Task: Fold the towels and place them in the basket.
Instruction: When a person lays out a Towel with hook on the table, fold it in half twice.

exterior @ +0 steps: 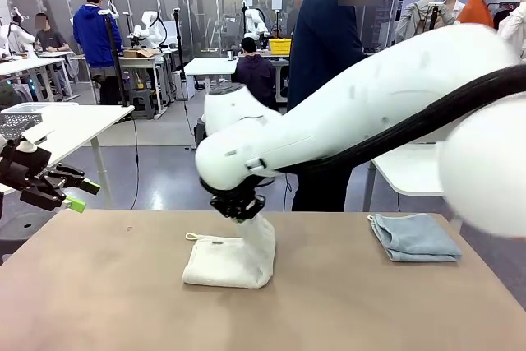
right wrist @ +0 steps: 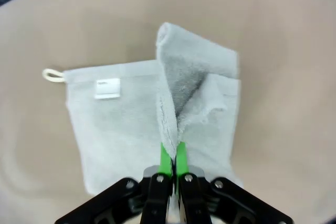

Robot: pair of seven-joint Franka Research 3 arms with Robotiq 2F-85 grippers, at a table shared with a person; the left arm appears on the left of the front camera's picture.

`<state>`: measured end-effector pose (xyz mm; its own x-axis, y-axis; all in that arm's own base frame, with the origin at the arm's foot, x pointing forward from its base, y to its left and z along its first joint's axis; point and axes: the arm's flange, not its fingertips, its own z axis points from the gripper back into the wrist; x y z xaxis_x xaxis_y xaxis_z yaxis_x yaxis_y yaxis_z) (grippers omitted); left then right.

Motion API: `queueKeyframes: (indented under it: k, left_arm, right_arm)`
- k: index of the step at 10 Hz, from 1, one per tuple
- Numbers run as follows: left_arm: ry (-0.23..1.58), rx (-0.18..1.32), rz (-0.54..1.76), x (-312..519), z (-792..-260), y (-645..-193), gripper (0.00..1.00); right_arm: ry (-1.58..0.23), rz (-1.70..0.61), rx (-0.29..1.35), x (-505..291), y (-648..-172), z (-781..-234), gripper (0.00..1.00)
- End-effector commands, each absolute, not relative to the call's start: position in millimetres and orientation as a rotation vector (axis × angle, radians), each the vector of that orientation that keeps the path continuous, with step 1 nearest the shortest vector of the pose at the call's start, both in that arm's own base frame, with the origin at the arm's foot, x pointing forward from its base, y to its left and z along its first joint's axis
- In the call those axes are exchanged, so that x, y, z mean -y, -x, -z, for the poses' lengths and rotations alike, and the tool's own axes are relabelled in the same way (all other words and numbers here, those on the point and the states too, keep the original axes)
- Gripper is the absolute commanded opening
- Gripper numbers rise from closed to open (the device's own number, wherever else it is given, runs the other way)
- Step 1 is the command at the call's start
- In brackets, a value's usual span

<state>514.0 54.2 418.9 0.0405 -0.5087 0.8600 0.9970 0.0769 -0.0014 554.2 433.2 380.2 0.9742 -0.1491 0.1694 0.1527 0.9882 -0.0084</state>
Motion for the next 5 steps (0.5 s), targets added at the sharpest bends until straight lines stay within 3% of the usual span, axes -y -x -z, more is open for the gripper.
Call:
queueKeyframes:
  k: [1, 5]
  left_arm:
    - [0.766, 0.827, 1.357, -55, -420, -513, 0.85]
    - [0.766, 0.827, 1.357, -55, -420, -513, 0.85]
  right_arm:
    - [0.009, 0.227, 0.156, -465, -564, -376, 0.00]
    - [-0.022, 0.211, 0.090, -499, -554, -354, 0.00]
